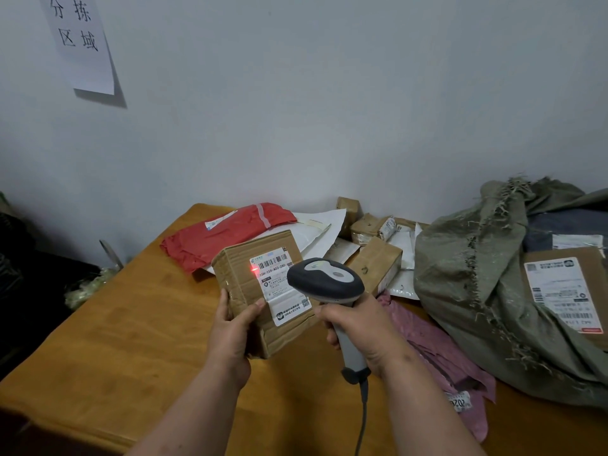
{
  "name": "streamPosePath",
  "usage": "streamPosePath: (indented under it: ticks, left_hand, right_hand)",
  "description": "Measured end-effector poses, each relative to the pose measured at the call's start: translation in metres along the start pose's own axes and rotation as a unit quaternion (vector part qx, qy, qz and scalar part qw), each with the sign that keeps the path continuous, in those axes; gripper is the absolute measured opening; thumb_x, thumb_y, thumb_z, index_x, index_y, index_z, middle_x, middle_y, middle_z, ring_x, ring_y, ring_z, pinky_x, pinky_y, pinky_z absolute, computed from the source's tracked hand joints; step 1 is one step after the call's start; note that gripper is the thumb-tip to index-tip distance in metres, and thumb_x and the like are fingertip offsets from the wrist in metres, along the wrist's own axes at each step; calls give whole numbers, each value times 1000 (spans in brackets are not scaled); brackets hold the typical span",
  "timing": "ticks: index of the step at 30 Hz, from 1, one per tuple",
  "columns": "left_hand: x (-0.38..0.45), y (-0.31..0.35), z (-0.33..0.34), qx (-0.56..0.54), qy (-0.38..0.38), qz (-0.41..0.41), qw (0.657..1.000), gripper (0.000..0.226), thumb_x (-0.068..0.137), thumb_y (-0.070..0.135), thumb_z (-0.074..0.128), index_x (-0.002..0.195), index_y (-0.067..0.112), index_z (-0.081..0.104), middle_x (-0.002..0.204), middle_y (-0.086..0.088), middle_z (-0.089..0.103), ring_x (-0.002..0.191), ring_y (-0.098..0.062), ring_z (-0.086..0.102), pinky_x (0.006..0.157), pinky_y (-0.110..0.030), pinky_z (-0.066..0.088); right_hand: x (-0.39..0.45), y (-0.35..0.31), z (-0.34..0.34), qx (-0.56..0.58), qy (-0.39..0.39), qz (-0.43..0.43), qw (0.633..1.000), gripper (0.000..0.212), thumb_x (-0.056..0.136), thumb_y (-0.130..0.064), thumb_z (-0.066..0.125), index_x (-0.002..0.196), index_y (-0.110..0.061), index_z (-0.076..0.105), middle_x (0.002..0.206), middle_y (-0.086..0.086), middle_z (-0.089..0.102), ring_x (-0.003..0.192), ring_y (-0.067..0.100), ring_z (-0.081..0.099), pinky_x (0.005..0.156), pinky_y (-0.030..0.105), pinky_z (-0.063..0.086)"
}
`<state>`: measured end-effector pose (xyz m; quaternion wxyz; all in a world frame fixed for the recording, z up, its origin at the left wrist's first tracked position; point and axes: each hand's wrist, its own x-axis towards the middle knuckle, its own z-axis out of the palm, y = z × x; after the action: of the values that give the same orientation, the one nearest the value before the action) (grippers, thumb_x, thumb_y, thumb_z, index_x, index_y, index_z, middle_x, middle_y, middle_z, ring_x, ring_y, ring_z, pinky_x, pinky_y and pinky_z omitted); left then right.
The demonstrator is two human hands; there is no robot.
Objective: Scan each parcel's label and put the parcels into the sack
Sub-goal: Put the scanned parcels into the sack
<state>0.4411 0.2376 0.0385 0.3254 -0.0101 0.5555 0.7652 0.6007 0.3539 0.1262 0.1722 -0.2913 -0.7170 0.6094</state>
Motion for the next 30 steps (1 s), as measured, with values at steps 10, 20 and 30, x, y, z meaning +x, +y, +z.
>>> streamPosePath:
  ticks: [10, 20, 30]
  left_hand:
    - [-8, 2, 1, 3, -13, 12, 1000, 98, 66, 19, 82, 146, 52, 37, 106, 13, 72, 91, -11, 67, 65, -35, 47]
    - [-10, -3, 3, 3, -4, 5, 1000, 95, 69, 17, 83, 146, 51, 37, 98, 17, 74, 84, -8, 69, 62, -34, 48]
    - [-21, -5, 11, -1, -1, 3, 1000, 105, 61, 23, 84, 148, 50, 34, 114, 10, 69, 92, -11, 65, 62, -34, 48]
  right_hand:
    - [-4, -1, 0, 9, 9, 7, 1000, 5, 86, -14, 73, 87, -10, 70, 57, -4, 62, 54, 11, 58, 53, 25, 50]
    - [-9, 0, -4, 16, 8, 4, 1000, 6, 86, -15, 74, 88, -11, 70, 59, -3, 62, 55, 11, 59, 54, 26, 51]
    - [-15, 1, -14, 16, 1, -3, 1000, 10, 87, -15, 73, 91, -6, 71, 60, 0, 61, 57, 14, 58, 55, 28, 50]
